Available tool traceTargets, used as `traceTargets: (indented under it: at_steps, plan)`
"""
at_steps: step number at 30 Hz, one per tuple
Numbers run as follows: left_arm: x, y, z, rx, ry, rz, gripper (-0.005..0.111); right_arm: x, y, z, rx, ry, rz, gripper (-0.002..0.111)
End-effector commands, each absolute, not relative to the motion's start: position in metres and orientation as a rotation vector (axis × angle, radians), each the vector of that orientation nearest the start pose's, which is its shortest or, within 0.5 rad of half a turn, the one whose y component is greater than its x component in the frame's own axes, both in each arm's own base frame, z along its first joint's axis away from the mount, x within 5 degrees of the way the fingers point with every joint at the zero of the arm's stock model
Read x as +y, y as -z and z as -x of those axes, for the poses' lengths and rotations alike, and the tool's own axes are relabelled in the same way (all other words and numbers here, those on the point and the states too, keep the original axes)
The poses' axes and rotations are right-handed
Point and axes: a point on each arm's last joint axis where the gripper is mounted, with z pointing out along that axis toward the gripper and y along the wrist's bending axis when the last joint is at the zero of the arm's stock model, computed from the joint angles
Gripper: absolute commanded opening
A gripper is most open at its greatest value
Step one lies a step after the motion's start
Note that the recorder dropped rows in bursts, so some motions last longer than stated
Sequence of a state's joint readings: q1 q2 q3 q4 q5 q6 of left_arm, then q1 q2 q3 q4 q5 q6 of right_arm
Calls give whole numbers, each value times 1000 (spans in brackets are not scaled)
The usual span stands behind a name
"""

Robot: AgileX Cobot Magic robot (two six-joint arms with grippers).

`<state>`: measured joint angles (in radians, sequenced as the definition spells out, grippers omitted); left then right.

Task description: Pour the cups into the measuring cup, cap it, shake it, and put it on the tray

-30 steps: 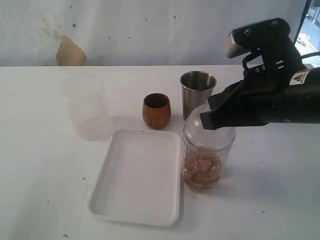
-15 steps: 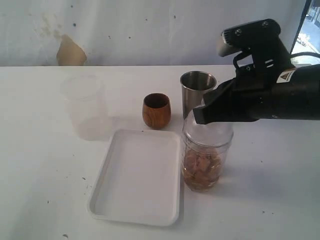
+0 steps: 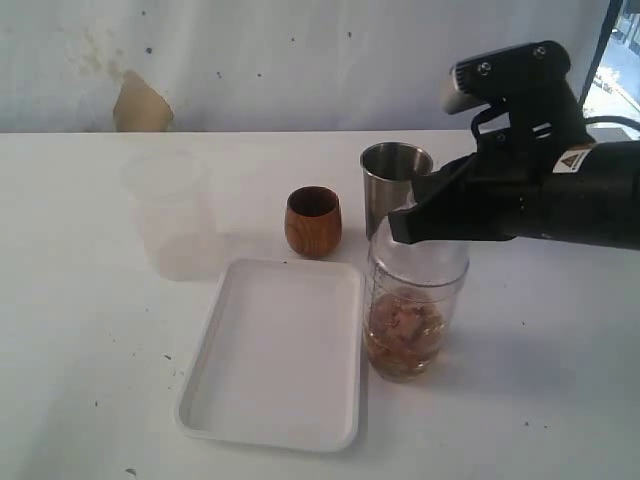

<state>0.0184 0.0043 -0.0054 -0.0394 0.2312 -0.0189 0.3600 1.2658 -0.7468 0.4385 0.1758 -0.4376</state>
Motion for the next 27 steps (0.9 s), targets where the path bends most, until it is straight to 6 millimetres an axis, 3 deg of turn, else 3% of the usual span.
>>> traceTargets:
  at_steps: [1, 13, 20, 27]
  plan:
    - [0, -192, -56, 1716, 35, 56, 0, 108, -241, -235, 2277, -306, 555, 0]
    - [0, -192, -56, 1716, 35, 56, 0, 116, -243, -230, 2259, -316, 609, 0]
    - [0, -192, -56, 1716, 35, 56, 0, 114, -230, -228, 2283, -301, 601, 0]
    - [0, -192, -56, 1716, 35, 56, 0, 112, -250, -224, 2202, -304, 593, 0]
